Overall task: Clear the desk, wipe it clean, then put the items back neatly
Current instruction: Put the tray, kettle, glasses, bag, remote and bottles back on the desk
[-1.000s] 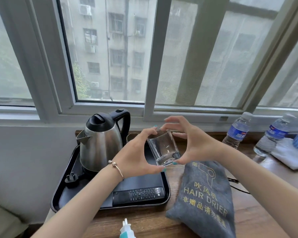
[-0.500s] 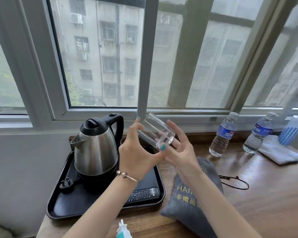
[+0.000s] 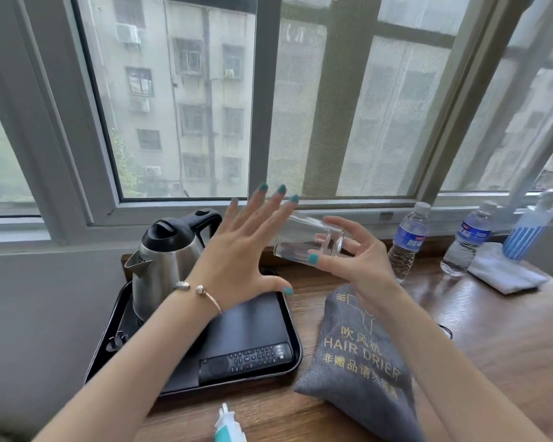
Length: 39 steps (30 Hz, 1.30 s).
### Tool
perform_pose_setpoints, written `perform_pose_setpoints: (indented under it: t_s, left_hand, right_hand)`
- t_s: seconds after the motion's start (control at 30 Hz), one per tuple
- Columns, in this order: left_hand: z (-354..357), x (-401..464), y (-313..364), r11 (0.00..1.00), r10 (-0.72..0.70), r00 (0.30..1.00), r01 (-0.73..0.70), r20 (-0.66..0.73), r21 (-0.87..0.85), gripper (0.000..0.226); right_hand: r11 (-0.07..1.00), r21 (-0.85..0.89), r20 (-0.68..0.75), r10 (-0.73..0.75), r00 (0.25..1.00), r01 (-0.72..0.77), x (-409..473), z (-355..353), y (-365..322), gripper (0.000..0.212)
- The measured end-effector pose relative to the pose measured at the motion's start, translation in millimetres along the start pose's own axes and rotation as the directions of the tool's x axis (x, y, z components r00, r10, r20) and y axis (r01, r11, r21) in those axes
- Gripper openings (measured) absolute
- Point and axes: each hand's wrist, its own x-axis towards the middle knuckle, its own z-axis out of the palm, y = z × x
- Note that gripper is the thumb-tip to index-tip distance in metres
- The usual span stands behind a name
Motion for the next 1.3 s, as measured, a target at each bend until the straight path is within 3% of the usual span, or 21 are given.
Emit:
perform_pose_setpoints:
  t_s: [0.1, 0.33, 0.43, 0.5, 0.6, 0.73, 0.9, 1.03, 1.2, 1.3]
  left_hand:
    - [2.8, 11.3, -5.7, 0.993, 0.068, 0.997, -0.071, 0.036, 0.092, 0.116]
    - [16.7, 14.8, -5.2, 0.992, 0.129, 0.972, -0.124, -0.199, 0.034, 0.080]
    - [20.9, 13.0, -2.8, 0.996, 0.062, 0.970, -0.075, -0.236, -0.049, 0.073]
    - [22.4, 9.3, 2.3, 0.985, -0.077, 0.963, 0.034, -0.257, -0.167, 0.072]
    - [19.6, 5.0, 18.2, 0.869, -0.383, 0.894, 0.264, -0.233, -0.419, 0.074]
    - [24.3, 3.6, 28.7, 0.557, -0.665, 0.744, 0.435, -0.066, -0.708, 0.072]
    - [32.5, -3.0, 41.5, 0.334, -0.711, 0.698, 0.441, 0.084, -0.833, 0.074]
    - [36.6, -10.2, 49.3, 0.255, -0.687, 0.710, 0.437, 0.157, -0.862, 0.071]
    - [44.1, -19.8, 47.4, 0.187, -0.676, 0.710, 0.423, 0.196, -0.887, 0.066]
    - [54.0, -27.5, 42.5, 0.168, -0.676, 0.704, 0.436, 0.218, -0.884, 0.065]
  right_hand:
    - [0.999, -0.052, 0.040, -0.011, 0.999, 0.013, 5.7, -5.5, -5.8, 0.064]
    - [0.999, -0.054, 0.108, 0.011, 0.994, -0.005, 3.7, -10.2, -11.3, 0.069]
    - [0.993, -0.119, 0.120, -0.008, 0.993, 0.022, 3.1, -9.8, -15.8, 0.072]
    - [0.985, -0.168, 0.101, -0.032, 0.994, 0.049, 3.7, -8.9, -22.4, 0.076]
    - [0.977, -0.192, 0.028, -0.087, 0.996, 0.091, 9.7, -13.9, -36.0, 0.076]
    - [0.980, -0.116, 0.019, -0.163, 0.986, 0.164, 14.3, -23.5, -47.1, 0.092]
    - [0.984, -0.119, 0.124, -0.115, 0.986, 0.130, 11.0, -7.3, -28.7, 0.086]
    - [0.992, -0.035, 0.174, -0.115, 0.978, 0.123, 11.5, -1.6, -18.4, 0.080]
    - [0.935, -0.285, 0.282, -0.128, 0.951, 0.211, 21.3, -7.8, -19.6, 0.082]
    - [0.914, -0.345, 0.381, -0.070, 0.922, 0.212, 37.8, -10.5, -19.8, 0.078]
